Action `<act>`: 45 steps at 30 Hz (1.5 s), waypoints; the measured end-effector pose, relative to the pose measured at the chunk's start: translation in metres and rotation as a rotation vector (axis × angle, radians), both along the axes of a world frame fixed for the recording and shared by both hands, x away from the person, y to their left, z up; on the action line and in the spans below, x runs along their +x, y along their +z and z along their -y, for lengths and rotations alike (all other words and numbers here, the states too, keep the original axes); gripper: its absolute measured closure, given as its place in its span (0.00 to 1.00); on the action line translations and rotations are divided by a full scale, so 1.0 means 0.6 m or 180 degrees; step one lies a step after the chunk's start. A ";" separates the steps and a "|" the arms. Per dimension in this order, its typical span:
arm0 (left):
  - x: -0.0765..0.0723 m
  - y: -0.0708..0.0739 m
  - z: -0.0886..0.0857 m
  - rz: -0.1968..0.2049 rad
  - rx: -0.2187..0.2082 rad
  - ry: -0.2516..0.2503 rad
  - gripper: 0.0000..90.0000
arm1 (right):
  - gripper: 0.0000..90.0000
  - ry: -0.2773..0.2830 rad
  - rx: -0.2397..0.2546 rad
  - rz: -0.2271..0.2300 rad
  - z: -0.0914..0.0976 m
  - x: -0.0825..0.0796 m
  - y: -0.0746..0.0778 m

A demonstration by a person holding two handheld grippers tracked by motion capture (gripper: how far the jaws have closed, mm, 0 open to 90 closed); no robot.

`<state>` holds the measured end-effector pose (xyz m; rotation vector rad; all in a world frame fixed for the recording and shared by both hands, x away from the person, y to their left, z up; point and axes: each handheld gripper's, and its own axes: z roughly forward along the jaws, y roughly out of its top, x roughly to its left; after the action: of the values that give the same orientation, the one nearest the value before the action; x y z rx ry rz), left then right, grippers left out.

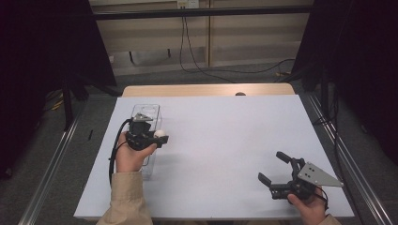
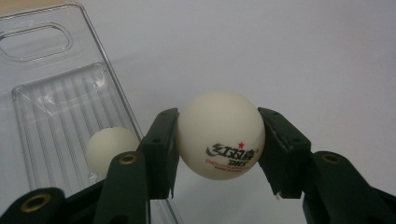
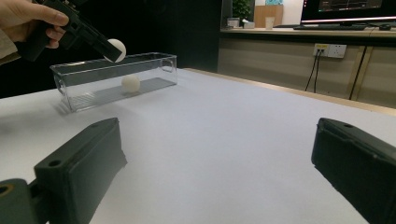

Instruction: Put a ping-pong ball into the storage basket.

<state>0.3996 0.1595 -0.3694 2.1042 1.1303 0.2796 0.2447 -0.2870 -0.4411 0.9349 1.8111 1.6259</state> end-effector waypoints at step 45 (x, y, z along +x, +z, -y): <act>-0.004 0.010 -0.036 0.0064 0.0013 0.0142 0.57 | 0.02 0.0003 -0.0013 0.0010 0.000 -0.001 0.000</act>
<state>0.3973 0.1812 -0.3634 2.0771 1.1670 0.3237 0.2442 -0.2868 -0.4410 0.9294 1.8125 1.6229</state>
